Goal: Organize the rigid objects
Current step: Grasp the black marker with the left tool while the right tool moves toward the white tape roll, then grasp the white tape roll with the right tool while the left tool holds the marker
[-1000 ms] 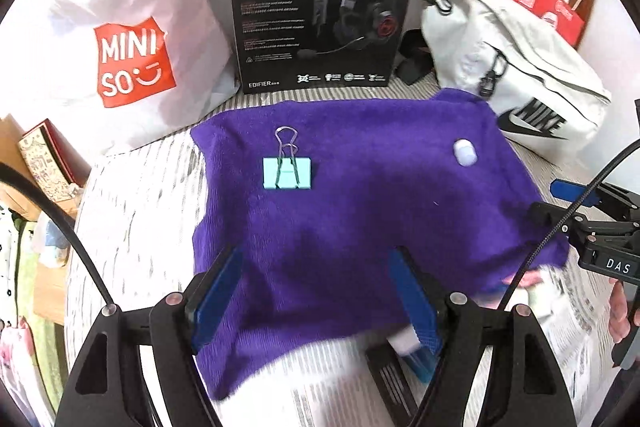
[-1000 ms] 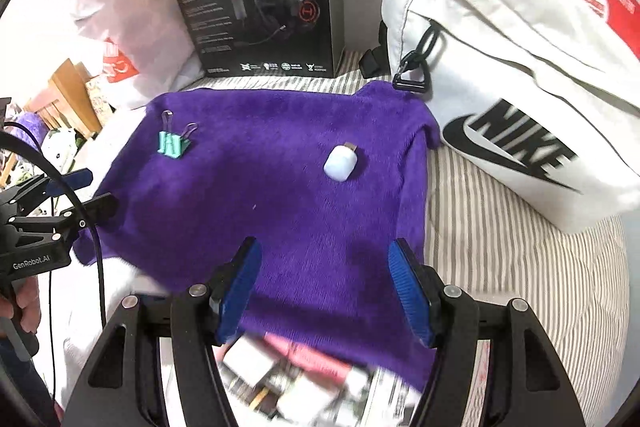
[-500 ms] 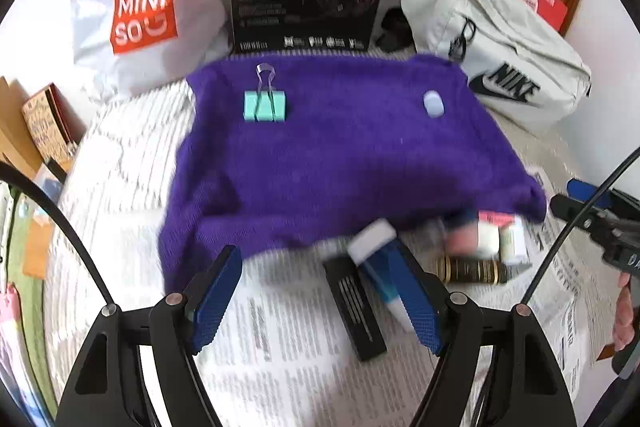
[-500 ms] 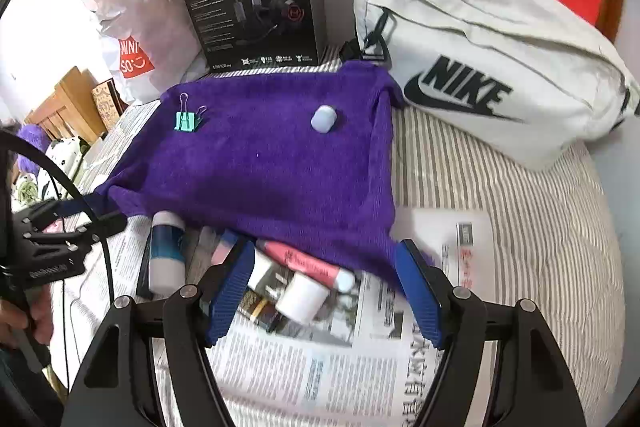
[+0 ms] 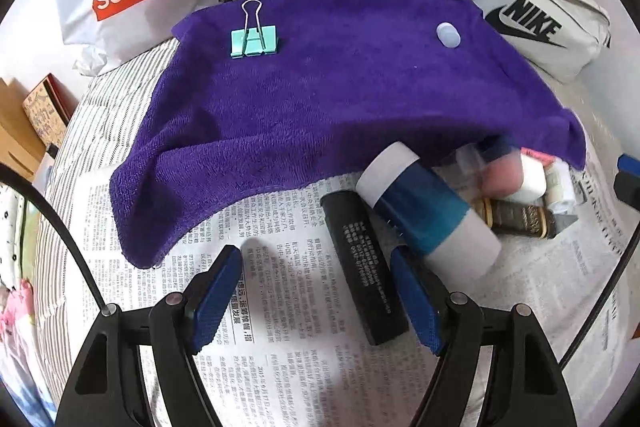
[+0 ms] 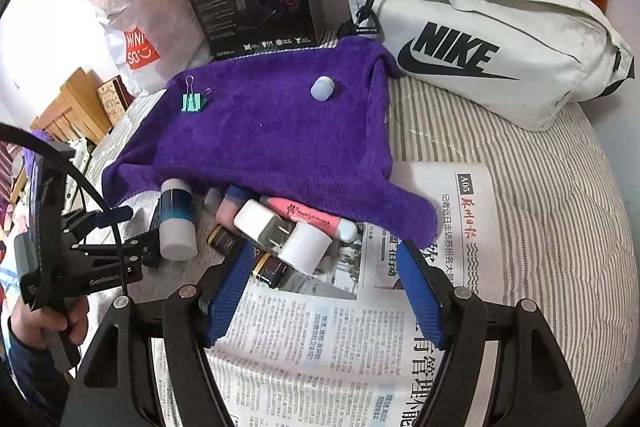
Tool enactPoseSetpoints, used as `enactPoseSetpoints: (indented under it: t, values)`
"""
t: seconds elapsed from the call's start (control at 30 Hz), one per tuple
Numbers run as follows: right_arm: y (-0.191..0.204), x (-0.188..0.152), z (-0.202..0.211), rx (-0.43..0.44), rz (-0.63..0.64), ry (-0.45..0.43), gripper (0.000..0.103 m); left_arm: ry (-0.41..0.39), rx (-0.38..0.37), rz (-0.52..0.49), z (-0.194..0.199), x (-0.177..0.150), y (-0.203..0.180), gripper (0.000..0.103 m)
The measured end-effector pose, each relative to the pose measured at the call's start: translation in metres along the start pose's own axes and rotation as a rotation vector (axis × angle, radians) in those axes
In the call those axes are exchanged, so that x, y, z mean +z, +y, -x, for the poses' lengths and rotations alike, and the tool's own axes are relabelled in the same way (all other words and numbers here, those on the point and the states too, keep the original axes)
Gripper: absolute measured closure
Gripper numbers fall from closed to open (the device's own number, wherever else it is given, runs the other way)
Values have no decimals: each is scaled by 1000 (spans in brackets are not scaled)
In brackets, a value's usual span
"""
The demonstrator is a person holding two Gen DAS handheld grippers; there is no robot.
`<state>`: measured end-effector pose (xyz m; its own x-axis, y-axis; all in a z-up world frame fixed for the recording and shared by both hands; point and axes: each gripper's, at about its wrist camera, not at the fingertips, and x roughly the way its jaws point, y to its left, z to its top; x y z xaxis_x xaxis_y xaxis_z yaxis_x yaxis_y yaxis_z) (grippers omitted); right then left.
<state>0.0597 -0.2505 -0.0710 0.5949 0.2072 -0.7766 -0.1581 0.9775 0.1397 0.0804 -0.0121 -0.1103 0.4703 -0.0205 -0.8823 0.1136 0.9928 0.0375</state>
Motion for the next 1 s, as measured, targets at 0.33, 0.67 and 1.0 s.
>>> enactPoseSetpoints:
  t: [0.33, 0.67, 1.0]
  values:
    - [-1, -5, -5, -2, 10, 11, 30, -40, -26, -17, 2, -12, 13, 29]
    - [-4, -16, -13, -8, 21, 43, 30, -104, -92, -101, 10, -17, -2, 81]
    - [0, -22, -14, 24, 49, 42, 30, -105, -81, -110, 12, -23, -1, 81]
